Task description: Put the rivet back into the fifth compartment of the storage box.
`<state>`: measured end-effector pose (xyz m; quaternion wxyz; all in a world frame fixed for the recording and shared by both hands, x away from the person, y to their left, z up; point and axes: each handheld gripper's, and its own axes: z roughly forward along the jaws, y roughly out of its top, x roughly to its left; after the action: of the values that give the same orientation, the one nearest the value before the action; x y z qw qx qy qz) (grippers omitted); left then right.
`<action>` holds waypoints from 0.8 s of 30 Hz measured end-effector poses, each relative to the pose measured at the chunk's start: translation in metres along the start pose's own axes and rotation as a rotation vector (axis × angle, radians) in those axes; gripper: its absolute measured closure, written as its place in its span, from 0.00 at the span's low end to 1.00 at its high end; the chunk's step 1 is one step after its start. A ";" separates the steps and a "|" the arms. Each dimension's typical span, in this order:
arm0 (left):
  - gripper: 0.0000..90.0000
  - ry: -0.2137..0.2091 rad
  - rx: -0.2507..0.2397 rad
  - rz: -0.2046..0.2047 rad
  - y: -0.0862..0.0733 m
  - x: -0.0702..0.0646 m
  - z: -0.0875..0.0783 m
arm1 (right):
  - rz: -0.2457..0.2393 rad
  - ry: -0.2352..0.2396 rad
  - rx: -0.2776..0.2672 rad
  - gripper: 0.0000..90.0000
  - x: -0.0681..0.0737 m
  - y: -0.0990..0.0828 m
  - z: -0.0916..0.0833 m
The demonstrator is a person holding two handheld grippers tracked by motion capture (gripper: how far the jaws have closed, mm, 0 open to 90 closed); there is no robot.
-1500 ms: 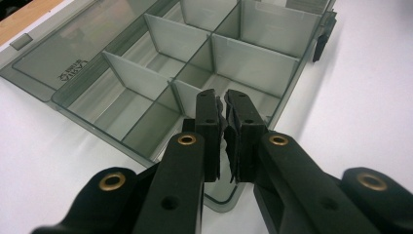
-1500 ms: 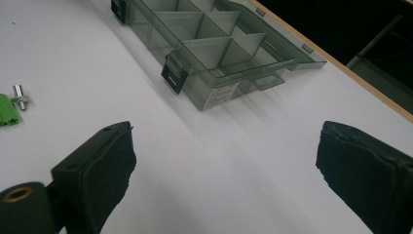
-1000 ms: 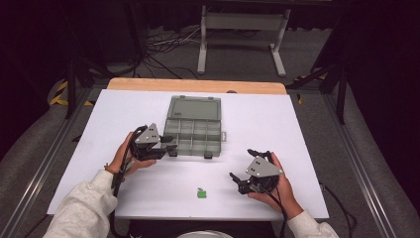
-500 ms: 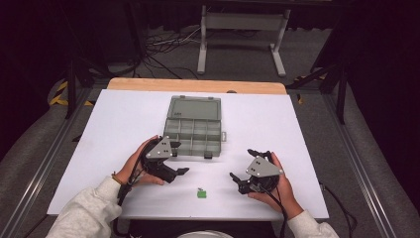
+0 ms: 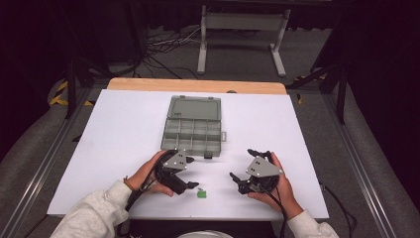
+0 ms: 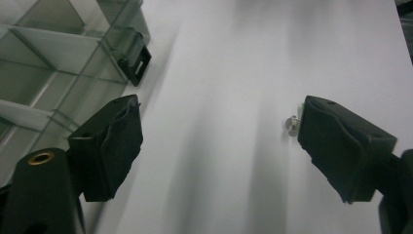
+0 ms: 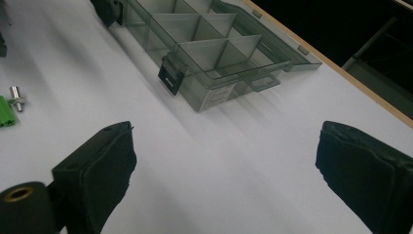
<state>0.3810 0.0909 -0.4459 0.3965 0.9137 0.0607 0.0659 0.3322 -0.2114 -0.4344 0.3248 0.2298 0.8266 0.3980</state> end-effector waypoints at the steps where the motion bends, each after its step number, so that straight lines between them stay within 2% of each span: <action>1: 0.21 -0.013 0.002 -0.004 0.000 -0.001 0.002 | 0.001 0.000 -0.001 0.09 0.000 0.000 0.000; 14: 0.29 -0.067 0.022 0.009 -0.001 -0.005 0.011 | 0.002 0.001 0.003 0.09 0.000 0.000 0.000; 24: 0.37 -0.075 0.050 0.016 0.000 -0.007 0.018 | -0.003 0.004 0.006 0.09 0.000 0.000 0.001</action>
<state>0.3770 0.0768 -0.4587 0.3752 0.9255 0.0402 0.0331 0.3327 -0.2113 -0.4350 0.3228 0.2287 0.8288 0.3956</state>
